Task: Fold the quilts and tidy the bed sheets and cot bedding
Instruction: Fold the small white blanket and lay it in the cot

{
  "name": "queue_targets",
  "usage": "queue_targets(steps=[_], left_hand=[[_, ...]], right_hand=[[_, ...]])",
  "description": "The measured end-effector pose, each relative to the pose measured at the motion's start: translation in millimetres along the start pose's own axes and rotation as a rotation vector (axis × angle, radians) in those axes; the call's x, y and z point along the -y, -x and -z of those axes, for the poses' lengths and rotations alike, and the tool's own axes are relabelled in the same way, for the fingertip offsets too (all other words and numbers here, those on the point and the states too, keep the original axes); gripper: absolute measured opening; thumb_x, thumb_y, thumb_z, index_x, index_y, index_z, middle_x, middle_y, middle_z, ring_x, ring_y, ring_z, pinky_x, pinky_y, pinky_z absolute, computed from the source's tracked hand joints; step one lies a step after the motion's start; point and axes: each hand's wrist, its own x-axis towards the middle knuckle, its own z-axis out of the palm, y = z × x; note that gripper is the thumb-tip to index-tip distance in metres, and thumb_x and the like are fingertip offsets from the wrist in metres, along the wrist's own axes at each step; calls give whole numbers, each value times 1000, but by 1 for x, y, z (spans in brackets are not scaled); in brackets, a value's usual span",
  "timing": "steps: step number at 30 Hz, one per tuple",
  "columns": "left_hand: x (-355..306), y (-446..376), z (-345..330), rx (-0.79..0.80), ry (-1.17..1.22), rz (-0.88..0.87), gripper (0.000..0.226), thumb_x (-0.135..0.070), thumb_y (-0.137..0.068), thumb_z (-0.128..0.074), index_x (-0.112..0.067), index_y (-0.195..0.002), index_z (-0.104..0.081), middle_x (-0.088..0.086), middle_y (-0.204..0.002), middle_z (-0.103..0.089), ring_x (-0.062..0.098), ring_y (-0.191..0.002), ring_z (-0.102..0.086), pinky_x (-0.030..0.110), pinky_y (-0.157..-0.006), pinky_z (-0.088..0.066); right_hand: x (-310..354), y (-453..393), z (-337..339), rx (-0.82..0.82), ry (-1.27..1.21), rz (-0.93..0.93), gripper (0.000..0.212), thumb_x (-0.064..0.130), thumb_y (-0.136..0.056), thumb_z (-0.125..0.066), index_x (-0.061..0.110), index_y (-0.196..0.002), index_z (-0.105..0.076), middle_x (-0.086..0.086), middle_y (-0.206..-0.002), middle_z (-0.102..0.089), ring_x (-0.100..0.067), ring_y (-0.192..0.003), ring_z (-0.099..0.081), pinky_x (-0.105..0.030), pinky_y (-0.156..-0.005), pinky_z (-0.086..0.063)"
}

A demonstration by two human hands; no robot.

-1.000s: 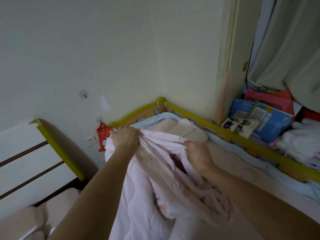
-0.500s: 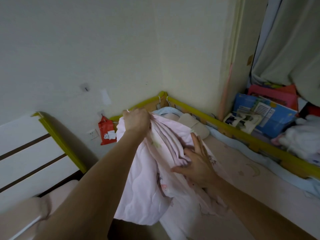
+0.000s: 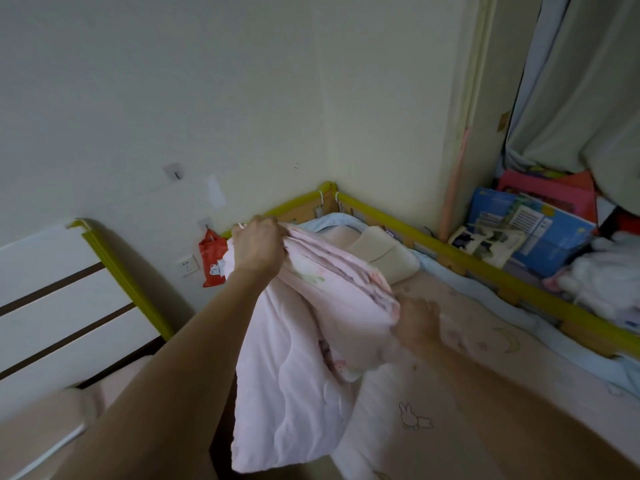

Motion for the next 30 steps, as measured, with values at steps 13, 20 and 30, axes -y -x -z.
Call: queue_targets(steps=[13, 20, 30], left_hand=[[-25, 14, -5, 27, -132, -43, 32, -19, -97, -40, -25, -121, -61, 2, -123, -57, 26, -118, -49, 39, -94, -36], [-68, -4, 11, -30, -43, -116, 27, -18, -88, -52, -21, -114, -61, 6, -113, -63, 29, -107, -60, 38, -91, -42], [-259, 31, 44, -119, 84, -589, 27, -16, -98, -37, -12, -116, -57, 6, -118, -59, 26, -111, -57, 36, -90, -38]], right_hand=[[-25, -26, 138, -391, 205, 38, 17, 31, -88, -57, 17, -96, -61, -8, -94, -63, -30, -79, -65, -30, -56, -38], [-81, 0, 188, -465, 191, -24, 17, 30, -89, -56, 17, -93, -67, -10, -90, -63, -32, -81, -64, -36, -64, -49], [-218, 161, 260, -342, 564, -478, 31, 25, -78, -63, 19, -109, -60, -7, -111, -55, -31, -87, -64, -30, -58, -34]])
